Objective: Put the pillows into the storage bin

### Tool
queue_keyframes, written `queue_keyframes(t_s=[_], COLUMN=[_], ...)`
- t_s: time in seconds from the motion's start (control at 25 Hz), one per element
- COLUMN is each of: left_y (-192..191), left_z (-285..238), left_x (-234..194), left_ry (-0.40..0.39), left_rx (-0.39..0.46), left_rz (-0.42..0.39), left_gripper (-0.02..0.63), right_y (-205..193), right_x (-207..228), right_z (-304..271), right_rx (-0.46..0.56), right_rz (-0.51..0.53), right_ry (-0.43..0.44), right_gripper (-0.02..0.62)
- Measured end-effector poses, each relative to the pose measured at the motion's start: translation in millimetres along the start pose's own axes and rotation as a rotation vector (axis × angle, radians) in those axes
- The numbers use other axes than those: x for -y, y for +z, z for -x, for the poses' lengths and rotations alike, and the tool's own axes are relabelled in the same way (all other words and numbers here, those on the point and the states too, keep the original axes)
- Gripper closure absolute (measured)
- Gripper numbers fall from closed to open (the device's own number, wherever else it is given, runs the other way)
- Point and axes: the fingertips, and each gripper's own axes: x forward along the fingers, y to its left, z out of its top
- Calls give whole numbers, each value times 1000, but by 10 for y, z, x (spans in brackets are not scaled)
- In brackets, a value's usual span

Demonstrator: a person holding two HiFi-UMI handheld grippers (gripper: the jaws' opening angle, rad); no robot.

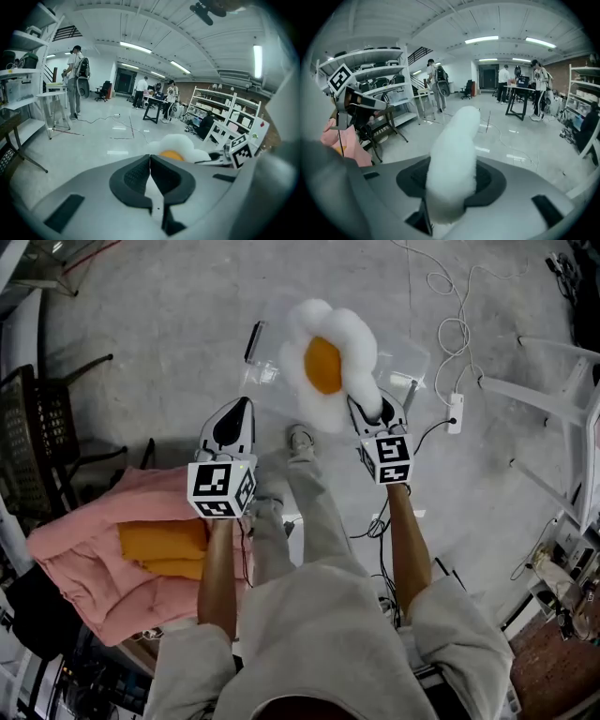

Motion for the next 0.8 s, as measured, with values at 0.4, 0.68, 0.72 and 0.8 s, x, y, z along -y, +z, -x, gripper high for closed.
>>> queue_keyframes(t_s=[0.4, 0.68, 0.72, 0.8], left_y=[-655, -997, -1034, -1105], left_z=[-580, -818, -833, -853], left_x=[-178, -355, -378, -420], left_ry=[-7, 2, 3, 6], left_rx=[-62, -99, -102, -109], left_rz=[47, 72, 71, 73], left_gripper=[594, 594, 594, 594], right_y=[-1151, -1903, -2003, -2227], right_x=[239, 267, 265, 252], right_z=[-1492, -2371, -2458, -2598], right_rx=[-211, -347, -361, -398], right_rz=[-50, -119, -142, -177], right_ry=[20, 5, 5, 12], right_gripper=[417, 414, 413, 408])
